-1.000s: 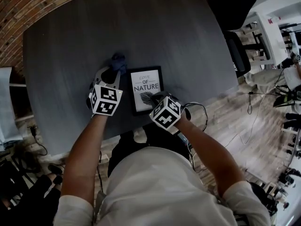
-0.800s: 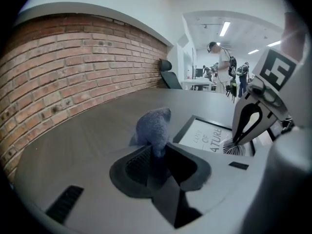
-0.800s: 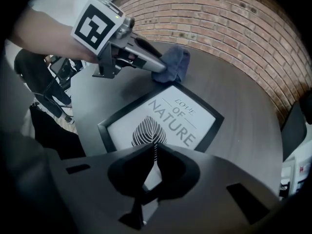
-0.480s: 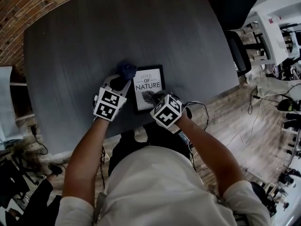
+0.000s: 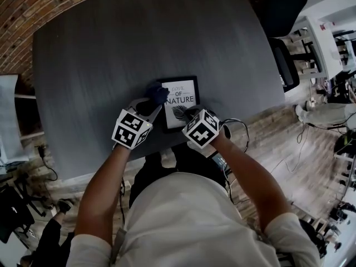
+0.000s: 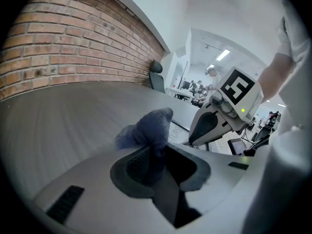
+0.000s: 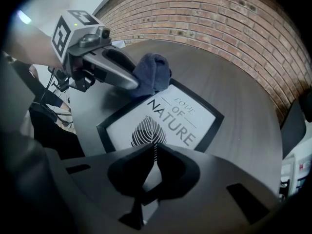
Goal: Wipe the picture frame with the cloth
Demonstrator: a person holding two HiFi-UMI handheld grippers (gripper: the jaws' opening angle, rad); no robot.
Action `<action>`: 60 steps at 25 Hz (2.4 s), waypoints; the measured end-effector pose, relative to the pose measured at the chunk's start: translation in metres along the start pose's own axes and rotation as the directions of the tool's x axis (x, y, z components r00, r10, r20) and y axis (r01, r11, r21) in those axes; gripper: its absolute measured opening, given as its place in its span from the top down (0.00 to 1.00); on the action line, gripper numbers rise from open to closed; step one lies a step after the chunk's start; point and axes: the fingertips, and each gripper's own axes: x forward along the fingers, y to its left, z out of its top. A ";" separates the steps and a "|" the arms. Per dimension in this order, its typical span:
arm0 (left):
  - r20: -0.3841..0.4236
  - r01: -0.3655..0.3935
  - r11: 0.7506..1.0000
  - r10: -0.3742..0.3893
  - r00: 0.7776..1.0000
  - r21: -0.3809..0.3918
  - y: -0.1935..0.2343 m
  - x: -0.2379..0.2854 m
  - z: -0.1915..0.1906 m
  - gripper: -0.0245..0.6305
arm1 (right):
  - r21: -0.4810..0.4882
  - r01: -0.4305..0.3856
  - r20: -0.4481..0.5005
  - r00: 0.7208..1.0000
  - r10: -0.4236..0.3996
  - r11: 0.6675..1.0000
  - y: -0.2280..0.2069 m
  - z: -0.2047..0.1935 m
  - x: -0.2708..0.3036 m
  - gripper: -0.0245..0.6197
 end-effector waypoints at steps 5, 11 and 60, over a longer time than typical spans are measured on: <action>0.012 0.033 0.997 -0.032 0.999 -0.063 -0.013 -0.005 -0.008 0.83 | 0.003 0.006 -0.003 1.000 -0.006 1.000 -0.002 0.000 0.000 0.92; 0.030 0.068 0.989 -0.065 0.997 -0.129 -0.031 -0.014 -0.021 0.83 | 0.007 0.016 -0.004 1.000 -0.016 1.000 -0.002 -0.001 -0.001 0.92; 0.588 0.292 0.907 -0.063 0.806 -0.304 -0.092 -0.242 0.021 0.83 | 0.477 -0.322 0.738 0.652 -0.173 0.818 0.016 0.030 -0.239 0.70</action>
